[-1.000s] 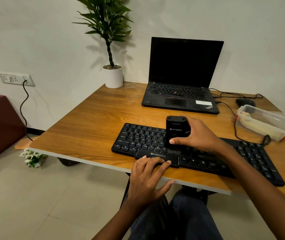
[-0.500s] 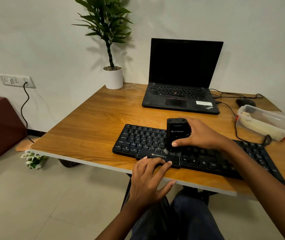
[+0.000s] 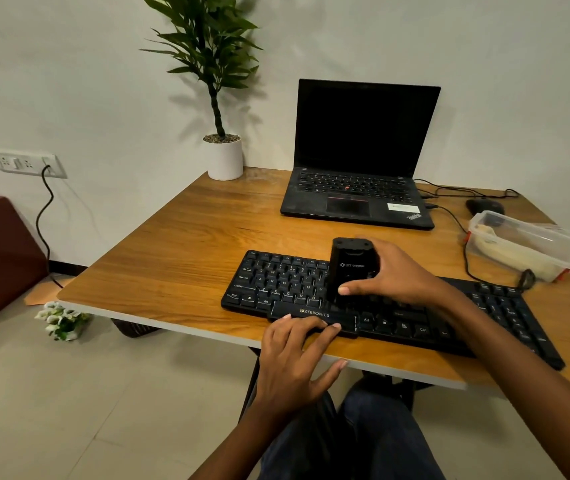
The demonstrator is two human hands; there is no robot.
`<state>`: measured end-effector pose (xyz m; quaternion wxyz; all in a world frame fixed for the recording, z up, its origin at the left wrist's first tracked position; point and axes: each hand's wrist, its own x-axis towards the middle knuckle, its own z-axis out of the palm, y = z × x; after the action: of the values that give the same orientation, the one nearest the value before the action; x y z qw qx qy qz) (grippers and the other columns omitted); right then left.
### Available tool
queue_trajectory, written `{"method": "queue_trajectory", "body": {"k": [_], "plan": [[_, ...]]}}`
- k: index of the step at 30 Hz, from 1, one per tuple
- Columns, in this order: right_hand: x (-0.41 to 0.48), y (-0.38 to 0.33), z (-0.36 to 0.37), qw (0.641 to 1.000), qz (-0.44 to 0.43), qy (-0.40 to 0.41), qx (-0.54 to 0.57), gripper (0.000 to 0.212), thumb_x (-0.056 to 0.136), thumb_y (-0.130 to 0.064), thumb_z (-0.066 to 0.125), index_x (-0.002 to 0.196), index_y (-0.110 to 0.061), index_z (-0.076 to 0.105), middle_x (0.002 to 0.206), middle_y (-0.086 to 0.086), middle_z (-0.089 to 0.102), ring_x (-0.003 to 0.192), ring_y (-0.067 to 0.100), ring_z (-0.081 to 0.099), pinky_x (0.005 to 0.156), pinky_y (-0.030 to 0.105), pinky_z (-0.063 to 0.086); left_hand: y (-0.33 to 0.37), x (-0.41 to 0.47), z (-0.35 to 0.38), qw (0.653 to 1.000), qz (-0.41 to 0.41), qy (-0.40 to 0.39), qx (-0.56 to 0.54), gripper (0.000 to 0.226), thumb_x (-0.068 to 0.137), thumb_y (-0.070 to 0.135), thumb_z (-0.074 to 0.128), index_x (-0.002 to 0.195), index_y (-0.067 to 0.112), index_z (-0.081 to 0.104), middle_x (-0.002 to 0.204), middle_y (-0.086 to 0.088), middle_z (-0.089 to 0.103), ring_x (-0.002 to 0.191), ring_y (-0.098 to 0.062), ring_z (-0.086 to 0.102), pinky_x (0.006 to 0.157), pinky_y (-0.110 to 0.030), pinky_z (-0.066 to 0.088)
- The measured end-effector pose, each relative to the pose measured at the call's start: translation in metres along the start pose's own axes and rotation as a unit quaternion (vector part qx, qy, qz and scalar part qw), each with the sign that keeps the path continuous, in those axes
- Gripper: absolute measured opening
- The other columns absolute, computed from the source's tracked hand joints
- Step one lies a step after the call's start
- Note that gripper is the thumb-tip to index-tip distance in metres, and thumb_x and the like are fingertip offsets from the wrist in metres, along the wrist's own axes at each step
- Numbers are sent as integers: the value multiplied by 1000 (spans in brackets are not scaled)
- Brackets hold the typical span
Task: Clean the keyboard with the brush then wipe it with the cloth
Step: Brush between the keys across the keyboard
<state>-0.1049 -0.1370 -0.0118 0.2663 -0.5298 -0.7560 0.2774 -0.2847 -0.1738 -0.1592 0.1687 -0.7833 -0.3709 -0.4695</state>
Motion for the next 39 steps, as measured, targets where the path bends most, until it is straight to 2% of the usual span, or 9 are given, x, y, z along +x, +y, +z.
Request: {"method": "queue_trajectory", "body": {"k": [5,9,13,17,21,27,31,35,39], "plan": [[4,-4,-4,999,0,27,-28,67,67,-23,81,124,-16,48,105,-14,52,98,3,51,73,4,38,0,1,0,1000,2,0,3,40,90,51,51,120,24,55,114,4,48,106,-15,46,100,-33,32],[5,-6,8,1000,-6,28,9,63,68,-19,80,121,-21,46,100,-22,50,88,-7,50,70,2,42,0,1,-1,1000,2,1,-2,40,90,51,51,119,24,55,114,4,49,107,-15,47,101,-32,31],[7,-3,6,998,-15,57,-13,66,68,-20,80,125,-15,48,112,-7,56,102,6,51,79,12,41,0,0,0,1000,-5,3,-11,40,88,50,54,119,24,56,114,5,50,107,-14,47,105,-30,27],[7,-9,11,1000,-19,8,10,56,68,-21,80,114,-26,49,102,-20,54,95,-2,54,77,8,42,0,0,0,1000,-3,7,-12,39,88,49,54,119,24,56,114,5,51,106,-15,48,104,-32,31],[10,-9,14,998,-37,56,-11,61,68,-20,80,121,-14,51,104,-10,54,98,6,52,76,7,43,-1,2,-1,1000,-5,2,-12,43,88,50,55,120,23,56,115,4,51,108,-15,48,102,-33,34],[10,2,13,995,-11,103,0,66,67,-22,81,124,-14,48,105,-9,52,100,7,50,71,5,38,-1,4,-3,1000,-6,-3,-16,44,86,52,56,119,23,57,114,4,51,106,-15,49,99,-33,35],[11,2,12,998,-7,59,24,61,66,-20,81,117,-23,47,103,-16,54,101,8,52,74,8,41,0,5,-4,1000,-9,-12,-22,43,87,54,54,118,24,57,114,5,51,105,-14,49,100,-32,34],[15,5,9,994,-15,106,-15,67,67,-23,81,125,-15,49,109,-8,55,102,7,50,75,10,38,2,6,-7,999,-16,-20,-28,43,86,53,55,117,24,57,114,5,51,104,-14,49,100,-31,32],[19,2,6,995,-17,88,-35,65,69,-22,80,125,-15,48,109,-5,57,102,10,52,76,13,43,1,10,-11,999,-13,-29,-37,42,84,53,58,114,24,60,112,6,52,102,-13,49,95,-30,33]]}}
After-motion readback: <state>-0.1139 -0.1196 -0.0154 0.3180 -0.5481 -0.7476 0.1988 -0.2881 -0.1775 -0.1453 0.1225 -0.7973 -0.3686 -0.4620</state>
